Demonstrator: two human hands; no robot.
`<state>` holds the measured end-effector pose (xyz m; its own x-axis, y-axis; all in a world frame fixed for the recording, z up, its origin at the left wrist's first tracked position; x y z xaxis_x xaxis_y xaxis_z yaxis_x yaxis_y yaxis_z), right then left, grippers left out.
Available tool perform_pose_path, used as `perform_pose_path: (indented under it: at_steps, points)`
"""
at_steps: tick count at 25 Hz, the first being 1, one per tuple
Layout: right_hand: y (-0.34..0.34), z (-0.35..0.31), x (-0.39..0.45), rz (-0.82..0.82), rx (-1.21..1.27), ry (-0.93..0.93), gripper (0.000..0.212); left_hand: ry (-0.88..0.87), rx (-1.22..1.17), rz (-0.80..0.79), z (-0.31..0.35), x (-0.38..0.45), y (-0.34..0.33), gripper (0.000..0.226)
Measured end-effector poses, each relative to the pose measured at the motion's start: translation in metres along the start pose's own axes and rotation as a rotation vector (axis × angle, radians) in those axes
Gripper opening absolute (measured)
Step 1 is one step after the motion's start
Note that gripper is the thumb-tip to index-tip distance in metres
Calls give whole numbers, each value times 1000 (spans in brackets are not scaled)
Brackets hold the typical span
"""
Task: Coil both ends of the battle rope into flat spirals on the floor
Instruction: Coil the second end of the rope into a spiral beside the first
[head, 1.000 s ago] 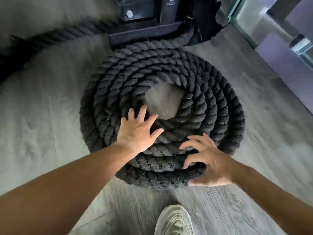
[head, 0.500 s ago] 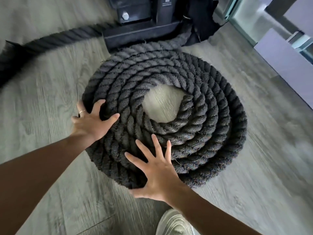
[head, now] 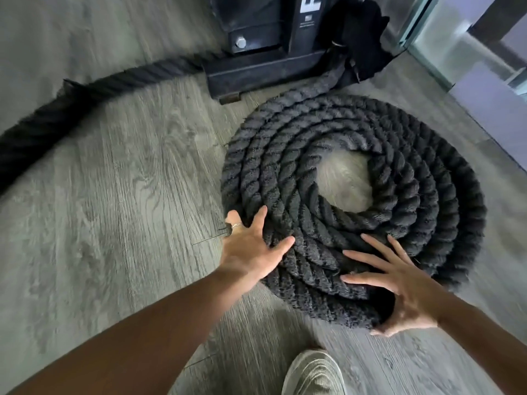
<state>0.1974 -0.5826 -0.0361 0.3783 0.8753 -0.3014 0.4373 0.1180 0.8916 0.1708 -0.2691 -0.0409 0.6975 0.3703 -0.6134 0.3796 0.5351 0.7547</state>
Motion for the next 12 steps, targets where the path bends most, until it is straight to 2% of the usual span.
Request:
perform_pose_path:
  at_steps: [2,4,6,7,9,12]
  points:
    - [-3,-8,2,90,54,-2,82,-87,99,-28,-13,-3,27,95]
    - [-2,-23,19,314,96,-25,50,-232,219,-74,-49,-7,71,85]
    - [-1,-54,57,506,105,-32,47,-318,428,-128,-99,-14,122,71]
    - [0,-73,81,560,83,-16,50,-296,532,-123,-125,-18,145,66]
    - [4,-119,145,523,70,6,57,-153,651,-71,-189,-29,187,57]
    - [9,-156,217,293,16,-117,59,60,695,-69,-275,-46,217,53]
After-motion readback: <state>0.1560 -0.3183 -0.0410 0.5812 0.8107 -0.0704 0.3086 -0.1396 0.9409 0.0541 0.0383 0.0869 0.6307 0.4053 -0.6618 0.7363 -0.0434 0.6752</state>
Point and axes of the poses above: each hand's wrist, its own x-axis towards the middle knuckle, its own y-axis out of the back of the hand, z = x × y, the point moved 2 cm from there along x, towards the middle knuckle, and after that the axes turned 11 degrees about y, right-handed, at the moved point
